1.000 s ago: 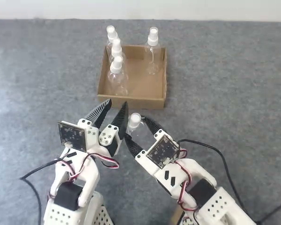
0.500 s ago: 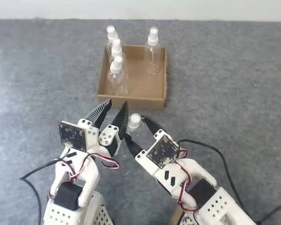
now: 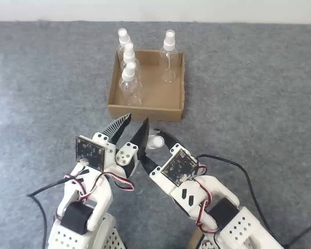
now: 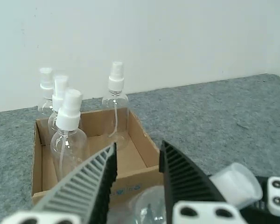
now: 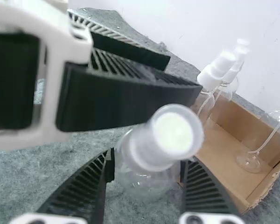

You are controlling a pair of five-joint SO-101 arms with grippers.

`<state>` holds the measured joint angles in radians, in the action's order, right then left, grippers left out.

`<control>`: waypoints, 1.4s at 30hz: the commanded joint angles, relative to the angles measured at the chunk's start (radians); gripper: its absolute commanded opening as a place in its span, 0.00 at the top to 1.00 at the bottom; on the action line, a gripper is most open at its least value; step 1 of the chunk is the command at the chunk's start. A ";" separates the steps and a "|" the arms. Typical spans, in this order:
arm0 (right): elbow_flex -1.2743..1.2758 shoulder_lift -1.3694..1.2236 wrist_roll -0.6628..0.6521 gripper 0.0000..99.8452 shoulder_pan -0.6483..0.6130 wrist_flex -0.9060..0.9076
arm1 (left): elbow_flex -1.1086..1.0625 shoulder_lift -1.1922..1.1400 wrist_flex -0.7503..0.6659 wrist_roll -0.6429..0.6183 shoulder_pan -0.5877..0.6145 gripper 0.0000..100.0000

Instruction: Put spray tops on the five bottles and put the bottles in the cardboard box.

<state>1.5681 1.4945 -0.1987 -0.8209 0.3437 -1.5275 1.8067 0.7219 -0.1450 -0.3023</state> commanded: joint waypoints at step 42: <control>-0.018 0.027 -0.002 0.90 0.071 0.001 | -0.042 0.018 0.003 0.014 0.493 0.86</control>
<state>1.5666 1.4960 -0.1987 -0.7595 0.3437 -1.5367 1.8067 0.7250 -0.1389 0.1580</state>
